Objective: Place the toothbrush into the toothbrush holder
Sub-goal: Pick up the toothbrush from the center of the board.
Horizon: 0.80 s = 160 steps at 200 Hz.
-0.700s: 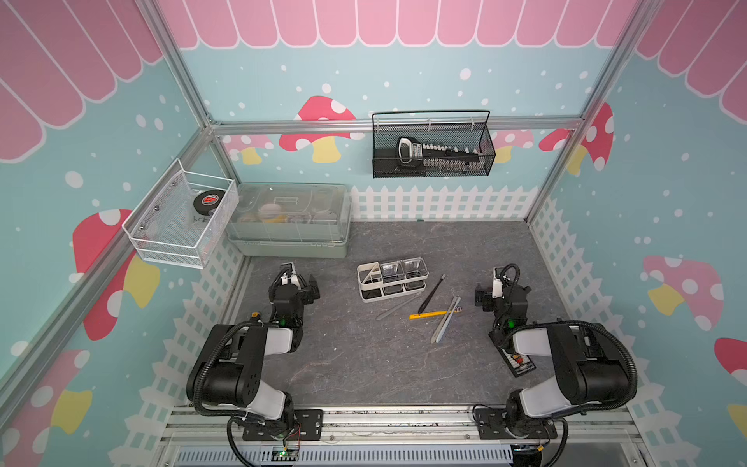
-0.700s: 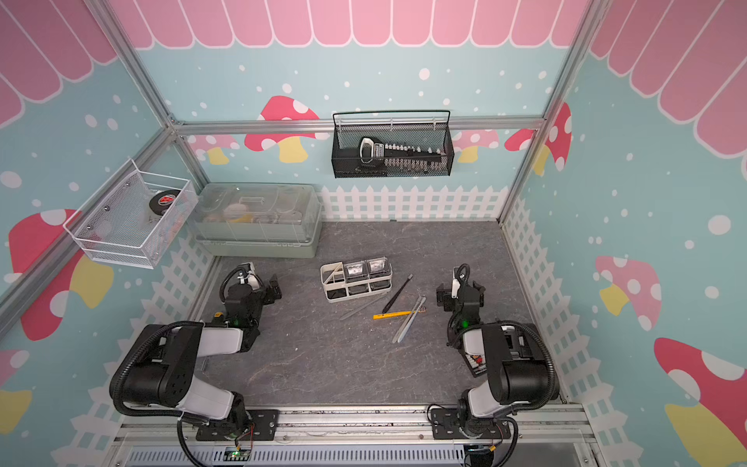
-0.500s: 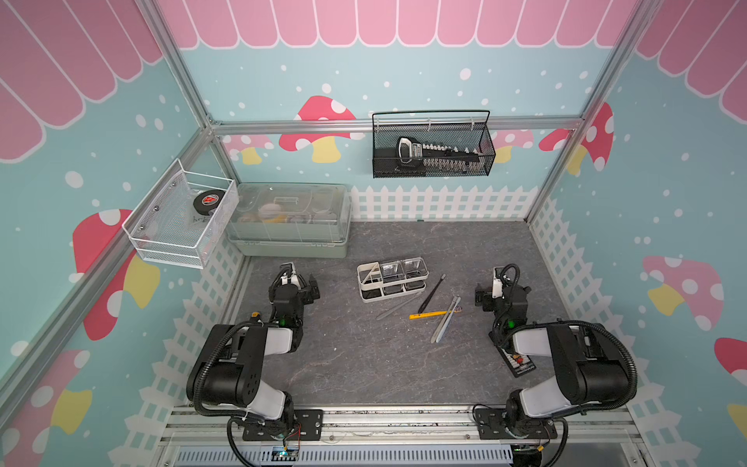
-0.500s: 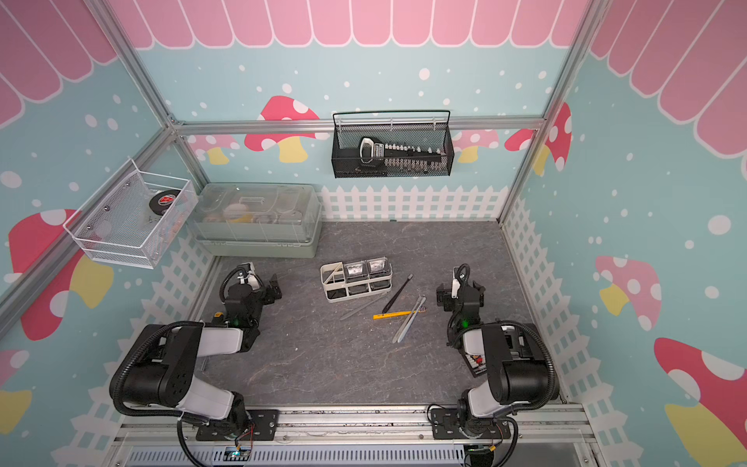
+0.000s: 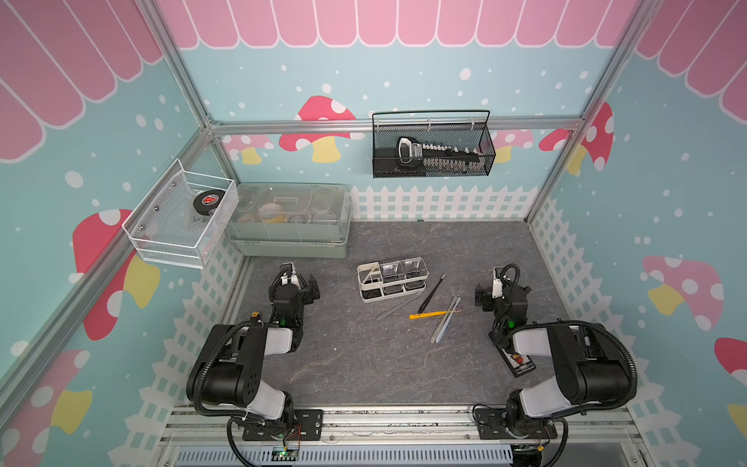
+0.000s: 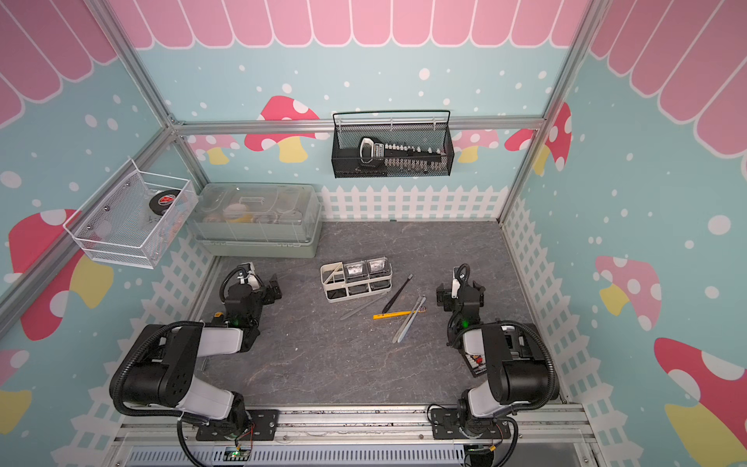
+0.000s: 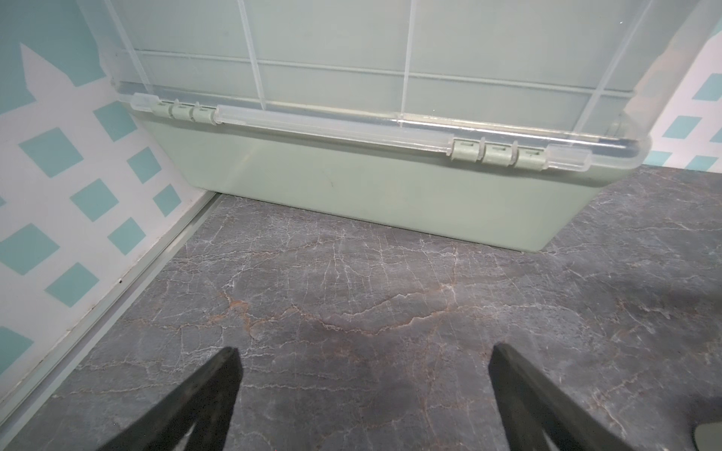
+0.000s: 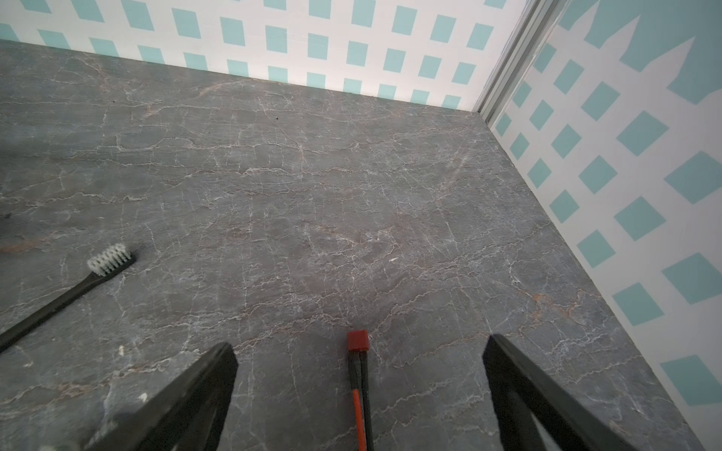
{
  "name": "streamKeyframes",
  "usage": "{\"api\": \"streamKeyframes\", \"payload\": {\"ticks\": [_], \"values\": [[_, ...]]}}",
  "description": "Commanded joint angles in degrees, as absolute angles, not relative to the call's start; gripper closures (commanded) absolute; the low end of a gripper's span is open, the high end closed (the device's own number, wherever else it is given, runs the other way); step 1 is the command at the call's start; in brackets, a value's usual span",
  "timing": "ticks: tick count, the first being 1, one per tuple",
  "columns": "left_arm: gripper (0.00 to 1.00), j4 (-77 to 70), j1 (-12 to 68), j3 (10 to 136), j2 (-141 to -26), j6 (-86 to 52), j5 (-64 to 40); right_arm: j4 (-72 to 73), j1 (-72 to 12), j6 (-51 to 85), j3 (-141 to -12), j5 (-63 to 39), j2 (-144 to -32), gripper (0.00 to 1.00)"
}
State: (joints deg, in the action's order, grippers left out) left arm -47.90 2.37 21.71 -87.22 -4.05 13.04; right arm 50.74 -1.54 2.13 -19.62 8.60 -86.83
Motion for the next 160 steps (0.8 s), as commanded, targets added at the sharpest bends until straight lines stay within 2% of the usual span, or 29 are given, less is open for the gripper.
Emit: {"api": "streamKeyframes", "payload": {"ticks": [1,131,148,160], "values": [[0.01,-49.3,2.3,22.9,-87.8,-3.2,12.4,52.6,-1.6,1.3,-20.5,9.1,-87.3,0.01],[0.01,-48.9,1.9,23.1,-87.9,-3.4,11.7,53.1,-1.5,1.5,-20.5,9.2,-86.9,0.01],[0.01,-49.0,2.0,23.1,-87.8,-3.4,11.6,45.1,-1.5,2.1,-22.5,10.5,-81.9,0.01],[0.01,-49.2,2.0,23.0,-87.5,-3.1,11.3,42.9,-1.5,2.7,-23.0,12.0,-80.5,0.08]]}}
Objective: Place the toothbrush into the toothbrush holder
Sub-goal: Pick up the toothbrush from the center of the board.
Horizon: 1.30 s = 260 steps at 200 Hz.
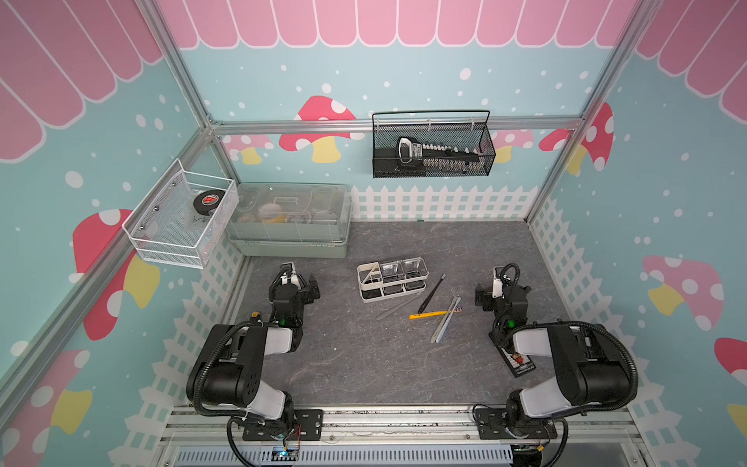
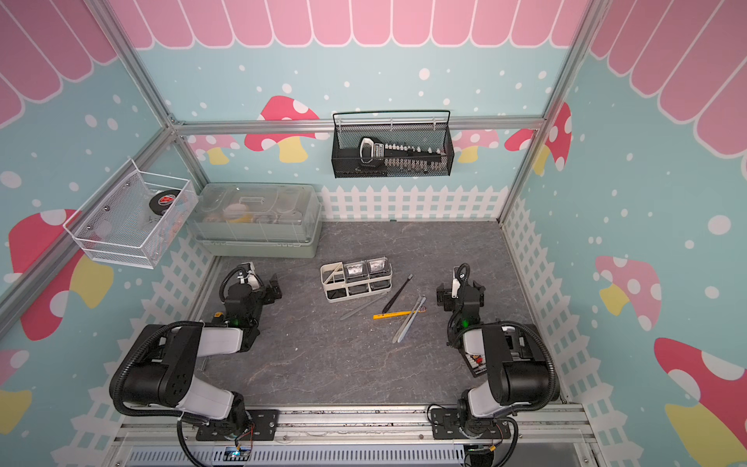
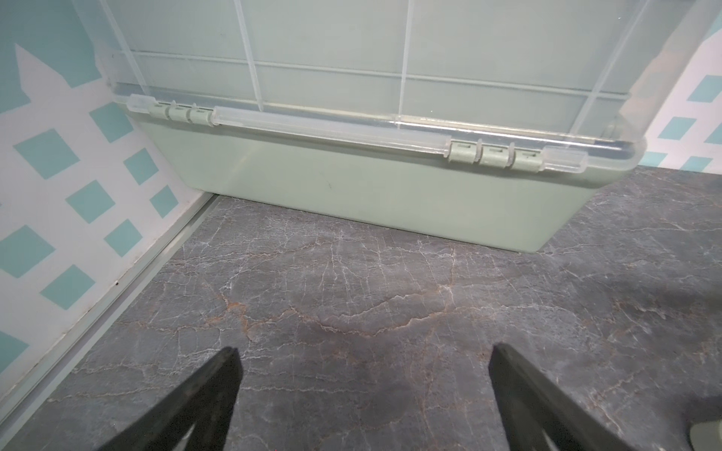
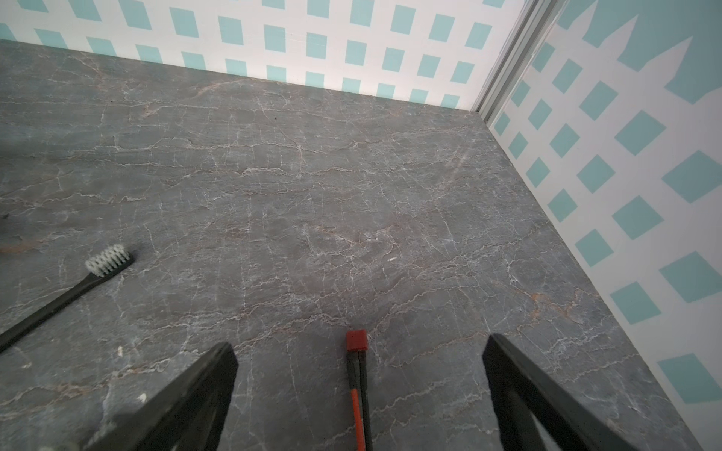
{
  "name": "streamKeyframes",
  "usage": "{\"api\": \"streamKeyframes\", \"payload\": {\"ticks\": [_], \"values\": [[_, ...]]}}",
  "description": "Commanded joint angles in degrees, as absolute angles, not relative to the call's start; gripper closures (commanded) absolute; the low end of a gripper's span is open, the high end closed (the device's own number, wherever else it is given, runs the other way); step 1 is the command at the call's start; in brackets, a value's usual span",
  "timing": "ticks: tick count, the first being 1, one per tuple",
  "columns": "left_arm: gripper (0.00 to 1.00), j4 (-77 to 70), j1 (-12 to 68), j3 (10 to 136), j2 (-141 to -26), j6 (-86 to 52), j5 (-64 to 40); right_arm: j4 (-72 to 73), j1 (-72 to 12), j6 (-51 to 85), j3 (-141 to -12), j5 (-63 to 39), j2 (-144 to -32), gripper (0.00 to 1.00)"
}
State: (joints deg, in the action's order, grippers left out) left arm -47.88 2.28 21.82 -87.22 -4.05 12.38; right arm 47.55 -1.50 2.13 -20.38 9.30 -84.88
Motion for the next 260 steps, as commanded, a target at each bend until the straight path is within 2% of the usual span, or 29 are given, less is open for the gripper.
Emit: {"api": "streamKeyframes", "payload": {"ticks": [1,21,39,82,112,133,158,216,260], "values": [[0.01,-49.1,2.0,23.1,-87.5,-3.0,11.3,42.9,-1.5,2.8,-23.0,12.2,-80.5,0.08],[0.01,-38.2,2.5,27.2,-83.4,-2.2,10.6,42.4,-1.6,5.0,-22.6,17.1,-79.5,0.09],[0.01,-29.7,3.9,30.0,-79.9,-1.9,12.7,34.2,-1.6,7.1,-24.8,17.2,-76.0,0.09],[0.02,-23.0,16.9,32.0,-72.7,2.6,24.8,12.2,-2.2,16.6,-32.5,16.8,-69.7,0.1],[0.02,-19.4,24.8,32.8,-68.7,3.4,29.7,0.4,-2.3,20.8,-37.0,11.0,-67.1,0.1],[0.02,-18.8,28.5,32.3,-66.5,3.3,30.5,-6.2,-2.4,24.3,-38.0,7.1,-65.9,0.06],[0.02,-17.6,32.0,32.5,-65.2,3.4,30.1,-13.0,-2.9,28.8,-37.9,2.7,-63.9,0.12],[0.05,-18.2,36.8,34.4,-68.1,2.4,25.7,-18.5,-5.6,34.4,-36.6,-1.7,-58.2,0.16],[0.05,-21.1,45.2,32.4,-70.9,3.3,29.1,-18.0,-11.7,36.7,-35.0,-3.1,-59.6,0.21]]}}
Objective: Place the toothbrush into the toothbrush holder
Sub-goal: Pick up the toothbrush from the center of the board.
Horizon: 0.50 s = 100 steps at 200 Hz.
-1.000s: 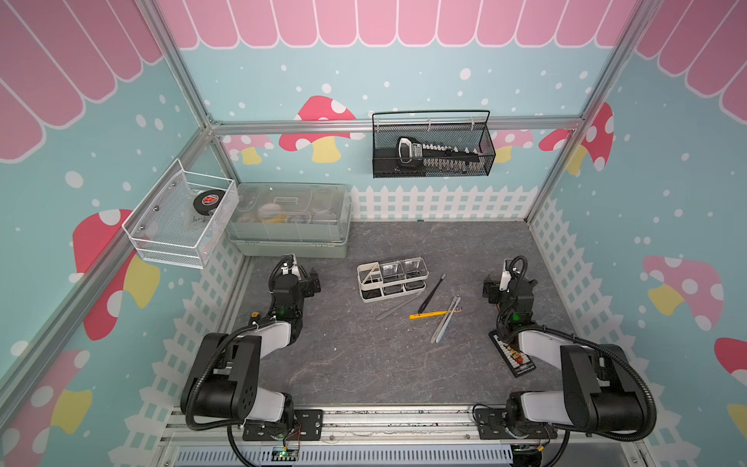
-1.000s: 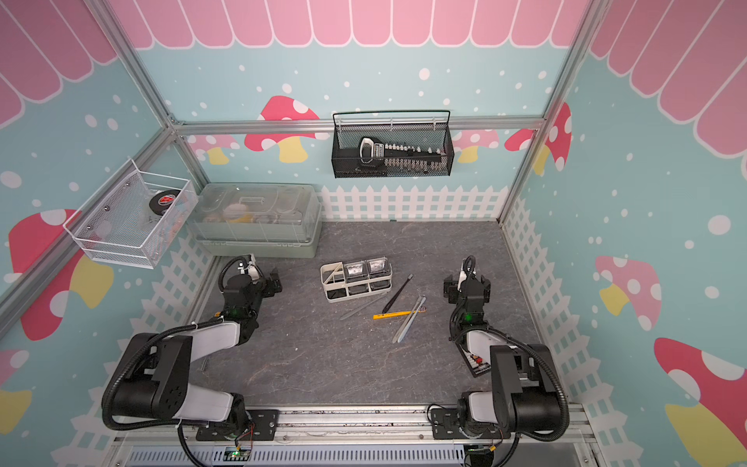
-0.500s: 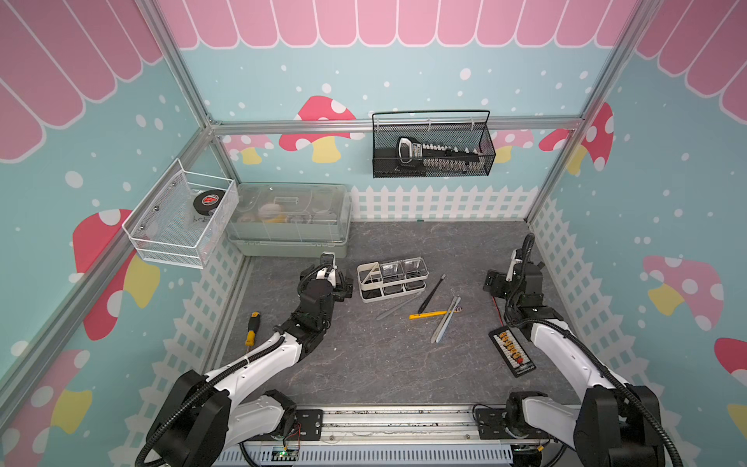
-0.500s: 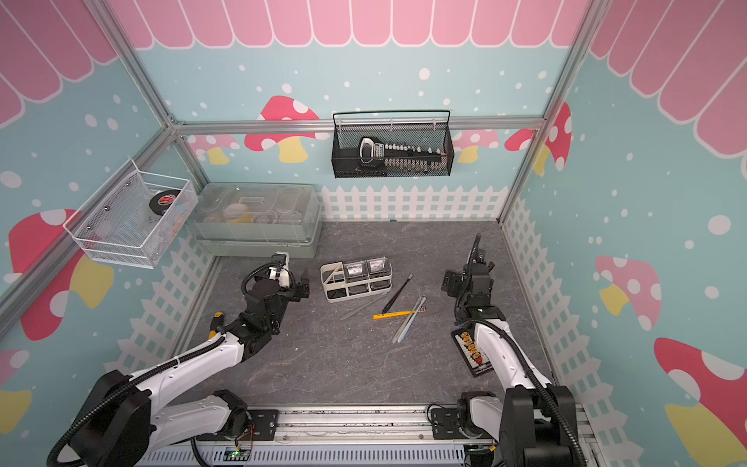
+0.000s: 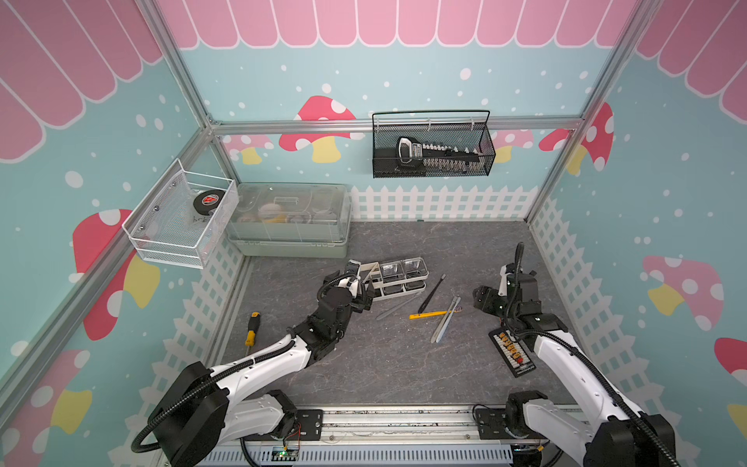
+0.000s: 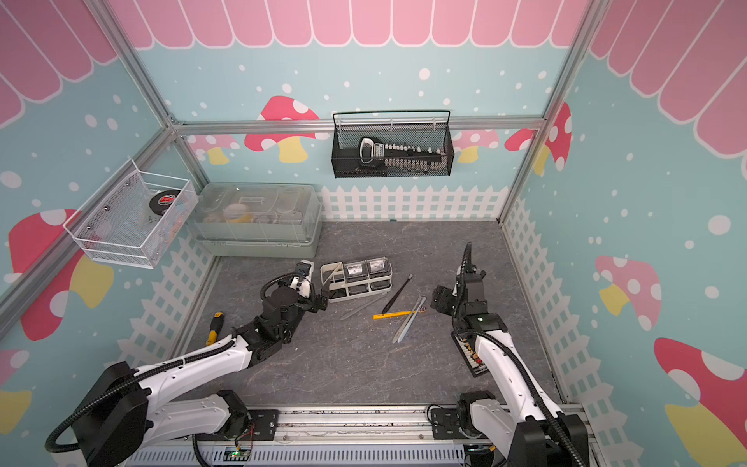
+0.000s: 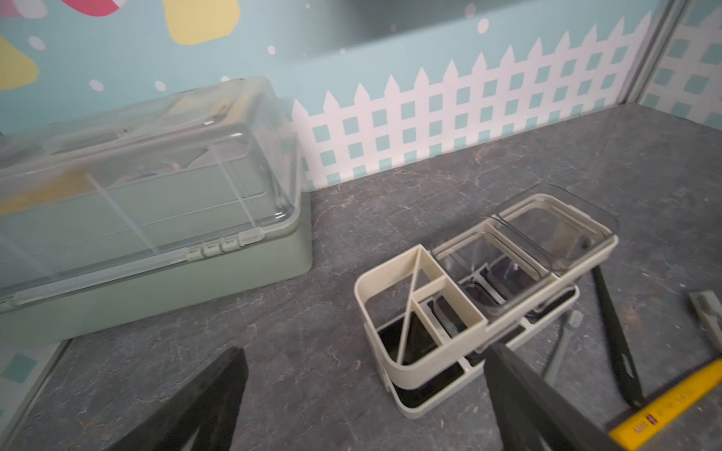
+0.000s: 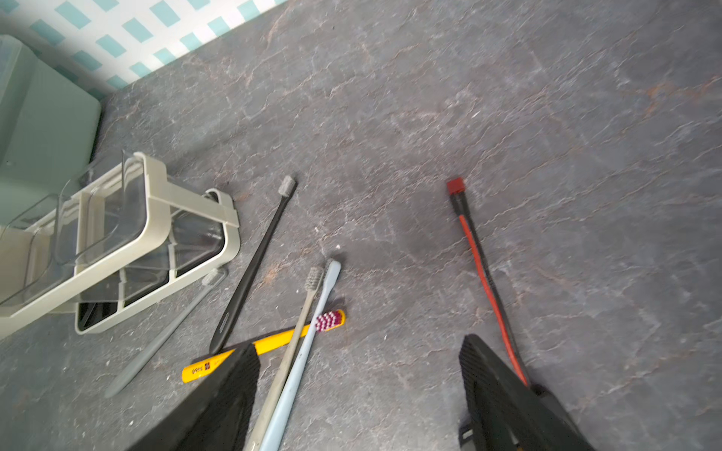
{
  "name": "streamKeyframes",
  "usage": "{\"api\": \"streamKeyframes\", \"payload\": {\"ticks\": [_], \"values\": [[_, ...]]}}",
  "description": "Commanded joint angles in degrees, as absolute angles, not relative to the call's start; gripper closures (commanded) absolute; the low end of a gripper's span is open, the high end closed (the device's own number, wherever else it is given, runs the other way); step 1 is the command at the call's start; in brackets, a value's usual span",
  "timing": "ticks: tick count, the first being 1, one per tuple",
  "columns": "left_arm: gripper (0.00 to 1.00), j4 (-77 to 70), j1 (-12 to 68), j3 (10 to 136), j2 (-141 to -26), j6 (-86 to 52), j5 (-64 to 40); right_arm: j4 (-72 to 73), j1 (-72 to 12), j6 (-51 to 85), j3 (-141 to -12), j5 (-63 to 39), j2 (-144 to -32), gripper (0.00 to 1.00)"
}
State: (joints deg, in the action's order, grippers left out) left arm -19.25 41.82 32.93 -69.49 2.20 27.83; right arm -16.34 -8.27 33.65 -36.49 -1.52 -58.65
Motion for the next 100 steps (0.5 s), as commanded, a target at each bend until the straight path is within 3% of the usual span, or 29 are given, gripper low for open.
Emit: {"api": "streamKeyframes", "payload": {"ticks": [1,44,100], "values": [[0.05,-21.1,45.3,32.4,-70.9,3.2,29.1,-18.0,-11.9,36.8,-35.0,-3.1,-59.7,0.21],[0.05,-25.4,47.0,30.7,-71.8,-0.4,30.7,-16.8,-18.6,38.2,-36.3,-3.2,-66.1,0.35],[0.05,-23.5,47.0,30.4,-72.1,-5.3,34.3,-12.1,-21.8,40.7,-37.1,-4.2,-74.5,0.42]]}}
